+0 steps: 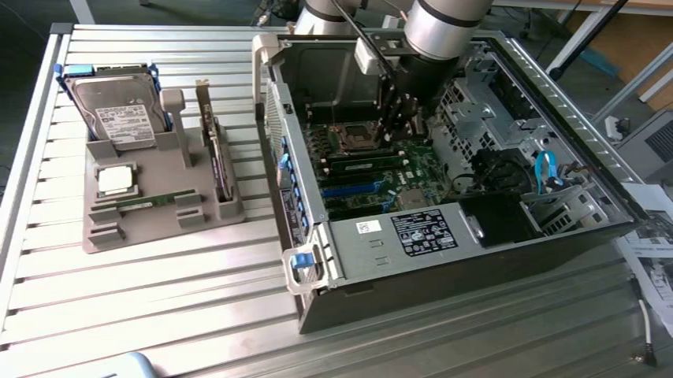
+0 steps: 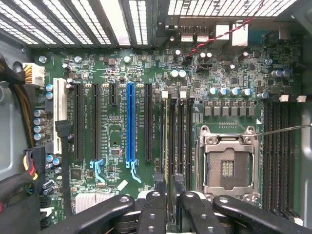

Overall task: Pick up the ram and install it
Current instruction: 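Insert the ram into the slot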

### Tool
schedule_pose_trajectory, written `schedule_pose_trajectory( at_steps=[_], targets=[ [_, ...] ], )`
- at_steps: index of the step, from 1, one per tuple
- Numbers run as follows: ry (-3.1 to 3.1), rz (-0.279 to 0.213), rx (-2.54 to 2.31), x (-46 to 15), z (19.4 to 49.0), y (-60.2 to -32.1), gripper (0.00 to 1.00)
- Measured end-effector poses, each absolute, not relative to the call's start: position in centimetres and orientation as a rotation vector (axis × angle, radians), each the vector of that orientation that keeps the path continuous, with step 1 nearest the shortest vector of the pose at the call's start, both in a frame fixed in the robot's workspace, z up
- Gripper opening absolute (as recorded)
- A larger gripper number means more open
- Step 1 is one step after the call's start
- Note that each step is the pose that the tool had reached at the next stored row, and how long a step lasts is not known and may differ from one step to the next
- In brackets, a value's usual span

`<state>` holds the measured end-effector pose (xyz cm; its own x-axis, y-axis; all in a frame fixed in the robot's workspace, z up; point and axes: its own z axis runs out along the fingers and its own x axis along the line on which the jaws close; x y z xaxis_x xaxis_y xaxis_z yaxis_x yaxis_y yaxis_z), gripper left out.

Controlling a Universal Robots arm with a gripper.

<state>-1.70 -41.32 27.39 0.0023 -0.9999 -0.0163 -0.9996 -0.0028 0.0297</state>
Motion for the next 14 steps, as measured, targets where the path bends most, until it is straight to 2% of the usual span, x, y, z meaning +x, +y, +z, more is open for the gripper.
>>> schedule_pose_trajectory(
  at_steps=[14],
  targets=[
    [-2.211,-0.050,2.217,-1.7,29.6,-41.3,0.19]
  ],
)
